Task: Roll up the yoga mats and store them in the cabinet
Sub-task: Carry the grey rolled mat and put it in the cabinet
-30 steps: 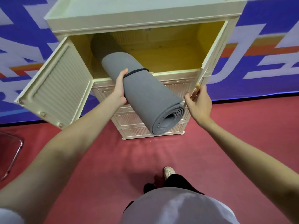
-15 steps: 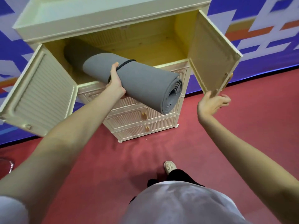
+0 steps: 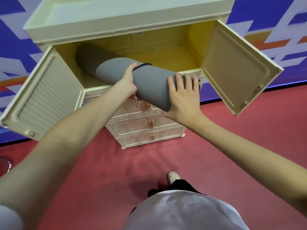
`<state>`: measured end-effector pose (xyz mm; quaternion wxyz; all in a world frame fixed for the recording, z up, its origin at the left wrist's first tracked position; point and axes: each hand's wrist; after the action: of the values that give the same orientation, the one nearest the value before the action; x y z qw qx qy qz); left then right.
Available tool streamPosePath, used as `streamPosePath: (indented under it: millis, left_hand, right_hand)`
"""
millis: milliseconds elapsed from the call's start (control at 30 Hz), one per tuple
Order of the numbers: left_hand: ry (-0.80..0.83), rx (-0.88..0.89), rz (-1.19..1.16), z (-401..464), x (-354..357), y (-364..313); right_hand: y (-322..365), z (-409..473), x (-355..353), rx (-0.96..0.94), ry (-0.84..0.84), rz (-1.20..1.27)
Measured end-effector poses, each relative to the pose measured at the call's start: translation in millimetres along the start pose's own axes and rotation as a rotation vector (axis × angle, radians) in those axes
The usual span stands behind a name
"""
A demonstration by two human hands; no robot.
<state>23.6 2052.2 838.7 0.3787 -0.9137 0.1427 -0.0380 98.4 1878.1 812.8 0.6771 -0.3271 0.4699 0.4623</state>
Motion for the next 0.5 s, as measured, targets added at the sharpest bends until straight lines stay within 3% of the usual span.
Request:
streamPosePath:
  millis: [133, 367, 500]
  left_hand:
    - [0.063, 0.004, 0.05, -0.3, 3.9, 1.4]
    - [0.088, -0.007, 0.045, 11.5, 9.1, -4.3]
    - [0.133, -0.013, -0.008, 26.2, -0.5, -9.0]
  right_hand:
    - [-6.4, 17.4, 6.2, 0.019, 0.255, -0.131]
    - [-9.6, 41.7, 23.4, -0.039, 0.291, -0.234]
    - [-29.1, 67.1, 23.8, -0.015, 0.296, -0.153]
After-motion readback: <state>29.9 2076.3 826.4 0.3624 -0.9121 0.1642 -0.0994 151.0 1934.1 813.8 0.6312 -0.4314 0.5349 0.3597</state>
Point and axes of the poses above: each hand's wrist, its own z-axis towards the middle knuckle, its own x-axis out of the palm, y = z × x, and after that the axes turned 5 degrees about z, right-handed
